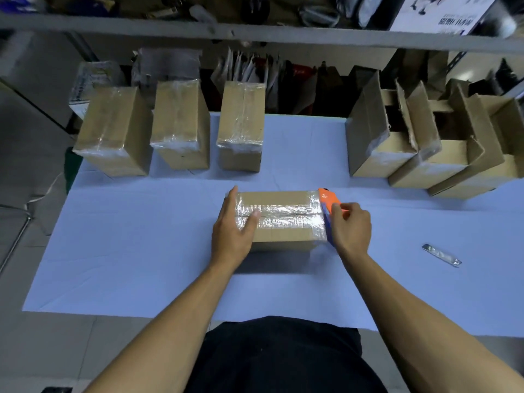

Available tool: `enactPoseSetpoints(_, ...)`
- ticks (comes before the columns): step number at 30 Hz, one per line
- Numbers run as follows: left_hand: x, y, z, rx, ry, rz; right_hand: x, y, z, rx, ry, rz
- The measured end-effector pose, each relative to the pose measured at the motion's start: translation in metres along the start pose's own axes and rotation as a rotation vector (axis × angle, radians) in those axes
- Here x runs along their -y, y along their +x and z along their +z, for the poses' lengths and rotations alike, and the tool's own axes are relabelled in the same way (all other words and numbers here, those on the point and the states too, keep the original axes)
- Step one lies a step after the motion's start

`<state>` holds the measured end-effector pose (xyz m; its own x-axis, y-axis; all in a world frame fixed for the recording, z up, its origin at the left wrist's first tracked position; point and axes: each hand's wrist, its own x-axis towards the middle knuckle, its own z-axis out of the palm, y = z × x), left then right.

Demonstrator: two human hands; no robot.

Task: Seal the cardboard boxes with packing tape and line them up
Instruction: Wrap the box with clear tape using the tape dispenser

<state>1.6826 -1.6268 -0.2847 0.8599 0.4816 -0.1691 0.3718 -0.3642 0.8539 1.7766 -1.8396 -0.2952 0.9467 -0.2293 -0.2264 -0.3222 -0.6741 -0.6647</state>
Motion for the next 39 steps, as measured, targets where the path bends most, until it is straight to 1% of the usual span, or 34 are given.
enactPoseSetpoints(1, 0.001, 0.001, 0.0, 0.001, 0.003, 0.002, -0.011, 0.003, 0.0, 0.015, -0.145, -0.024)
enactPoseSetpoints(2, 0.003, 0.002, 0.0, 0.006, 0.001, 0.0, -0.018, 0.002, 0.0, 0.081, -0.255, -0.046)
enactPoseSetpoints(3, 0.003, 0.002, -0.001, 0.012, -0.003, -0.004, -0.023, 0.002, 0.002, 0.15, -0.3, -0.085)
enactPoseSetpoints(5, 0.003, 0.003, -0.001, 0.023, -0.003, -0.006, -0.017, -0.004, 0.0, 0.23, -0.222, -0.154)
enactPoseSetpoints(7, 0.003, 0.003, -0.002, 0.028, 0.002, -0.006, -0.012, -0.004, -0.004, 0.213, -0.175, -0.259)
enactPoseSetpoints(8, 0.004, 0.003, -0.002, 0.03, 0.002, -0.006, -0.011, -0.005, -0.007, 0.196, -0.201, -0.308)
enactPoseSetpoints(9, 0.004, 0.003, -0.002, 0.034, 0.002, -0.011, -0.013, -0.004, -0.009, 0.178, -0.23, -0.308)
enactPoseSetpoints(12, 0.003, 0.002, -0.004, 0.039, 0.007, -0.016, -0.001, -0.004, -0.021, 0.172, -0.208, -0.161)
enactPoseSetpoints(15, 0.0, 0.001, -0.005, 0.052, 0.012, -0.015, 0.019, -0.008, -0.035, 0.187, -0.09, -0.202)
enactPoseSetpoints(17, -0.003, 0.001, -0.006, 0.065, 0.007, -0.028, 0.033, -0.014, -0.05, 0.129, 0.045, -0.185)
enactPoseSetpoints(19, -0.005, 0.004, -0.008, 0.096, 0.0, -0.047, 0.046, -0.019, -0.065, 0.072, 0.124, -0.201)
enactPoseSetpoints(21, -0.008, 0.009, -0.009, 0.128, -0.018, -0.062, 0.055, -0.021, -0.074, 0.092, 0.08, -0.295)
enactPoseSetpoints(25, -0.013, 0.015, -0.01, 0.171, -0.011, -0.088, 0.073, -0.024, -0.079, 0.169, -0.189, -0.539)
enactPoseSetpoints(27, -0.014, 0.017, -0.01, 0.188, 0.022, -0.09, 0.088, -0.032, -0.08, 0.236, -0.187, -0.629)
enactPoseSetpoints(29, -0.017, 0.016, -0.01, 0.214, 0.061, -0.07, 0.101, -0.042, -0.078, 0.366, -0.169, -0.702)
enactPoseSetpoints(31, -0.018, 0.018, -0.011, 0.263, 0.073, -0.054, 0.106, -0.048, -0.068, 0.45, -0.227, -0.765)
enactPoseSetpoints(34, -0.011, 0.022, -0.018, 0.368, -0.06, -0.1, 0.107, -0.046, -0.057, 0.434, -0.271, -0.786)
enactPoseSetpoints(35, -0.008, 0.024, -0.022, 0.347, -0.11, -0.126, 0.108, -0.043, -0.057, 0.428, -0.27, -0.79)
enactPoseSetpoints(36, -0.006, 0.026, -0.026, 0.274, -0.154, -0.14, 0.109, -0.04, -0.057, 0.436, -0.271, -0.798)
enactPoseSetpoints(38, -0.014, 0.021, -0.038, -0.004, -0.167, -0.132, 0.111, -0.037, -0.058, 0.458, -0.271, -0.818)
enactPoseSetpoints(39, -0.019, 0.018, -0.041, -0.085, -0.21, -0.142, 0.111, -0.036, -0.057, 0.455, -0.275, -0.833)
